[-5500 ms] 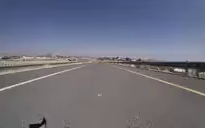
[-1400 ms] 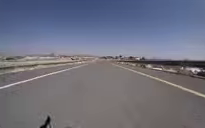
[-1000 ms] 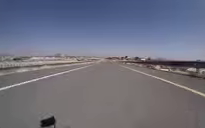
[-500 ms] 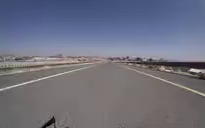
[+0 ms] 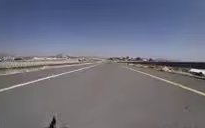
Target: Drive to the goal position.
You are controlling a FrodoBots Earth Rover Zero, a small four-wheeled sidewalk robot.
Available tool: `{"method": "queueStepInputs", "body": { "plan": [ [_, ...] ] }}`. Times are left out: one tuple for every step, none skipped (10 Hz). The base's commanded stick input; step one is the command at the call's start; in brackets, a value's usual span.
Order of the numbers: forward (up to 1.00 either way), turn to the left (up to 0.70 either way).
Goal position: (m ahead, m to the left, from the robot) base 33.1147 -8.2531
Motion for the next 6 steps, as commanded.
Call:
{"method": "queueStepInputs", "body": {
  "plan": [
    [1.0,0.0],
    [1.0,0.0],
    [1.0,0.0],
    [1.0,0.0],
    [1.0,0.0],
    [1.0,0.0]
  ]
}}
